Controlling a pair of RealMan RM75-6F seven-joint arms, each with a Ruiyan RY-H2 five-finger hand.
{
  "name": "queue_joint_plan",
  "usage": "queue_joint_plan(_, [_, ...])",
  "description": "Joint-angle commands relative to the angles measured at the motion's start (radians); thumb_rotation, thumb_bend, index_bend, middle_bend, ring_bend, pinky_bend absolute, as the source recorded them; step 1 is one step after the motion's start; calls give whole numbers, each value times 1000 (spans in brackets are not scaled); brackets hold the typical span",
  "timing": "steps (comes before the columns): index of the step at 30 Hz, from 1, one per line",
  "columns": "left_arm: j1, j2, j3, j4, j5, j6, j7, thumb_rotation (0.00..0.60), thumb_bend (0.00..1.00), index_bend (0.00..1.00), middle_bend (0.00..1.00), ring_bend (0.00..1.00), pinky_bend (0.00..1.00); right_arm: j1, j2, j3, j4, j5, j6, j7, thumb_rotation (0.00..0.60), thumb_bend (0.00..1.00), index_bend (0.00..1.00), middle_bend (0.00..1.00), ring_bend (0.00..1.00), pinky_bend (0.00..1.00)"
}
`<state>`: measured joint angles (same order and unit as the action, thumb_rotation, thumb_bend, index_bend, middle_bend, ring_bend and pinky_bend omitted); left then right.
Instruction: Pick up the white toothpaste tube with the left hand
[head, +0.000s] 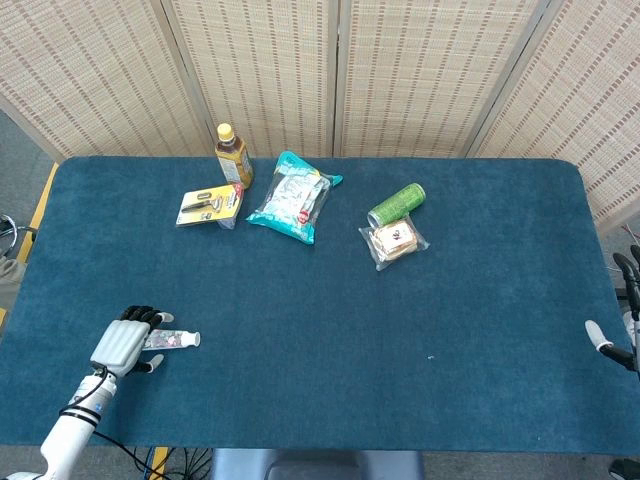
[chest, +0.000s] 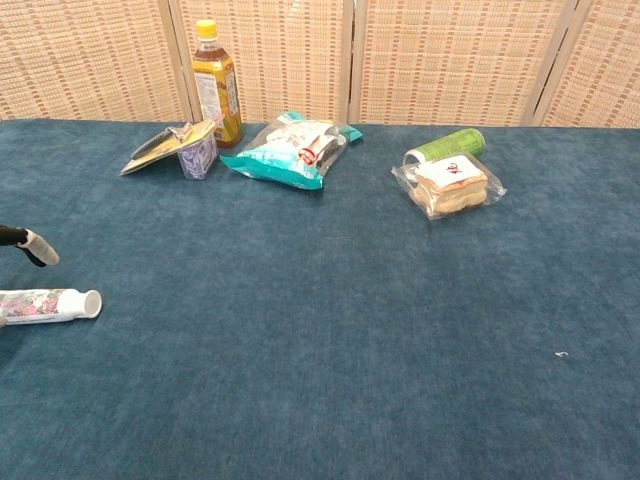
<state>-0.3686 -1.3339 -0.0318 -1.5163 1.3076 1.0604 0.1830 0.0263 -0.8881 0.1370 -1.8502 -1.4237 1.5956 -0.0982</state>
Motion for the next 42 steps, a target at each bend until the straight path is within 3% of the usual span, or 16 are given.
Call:
queue_joint_plan(1, [2,-33,4,40,-5,9,15,600,235,254,250,128,81,-2,-1,0,2,0,0,3,600,184,81,36,0,0])
queue_joint_plan(15, [7,-107,1,132,-15,21,-4,600,235,331,322,146,82,-10,2,0,6,-1,6,16,600,184,81,36,0,0])
queue_joint_plan(34, [10,-162,-3,234,15,36,-94,600,237,482,483,258,82,-15,4,2,-5,-7,14,11,600,183,81,36,0,0])
queue_joint_plan(42, [-5,-151,12,276,80,31,-182,600,331,552,589,319,97,-16,11,1,-22,-23,19,-5,600,183,81,36,0,0])
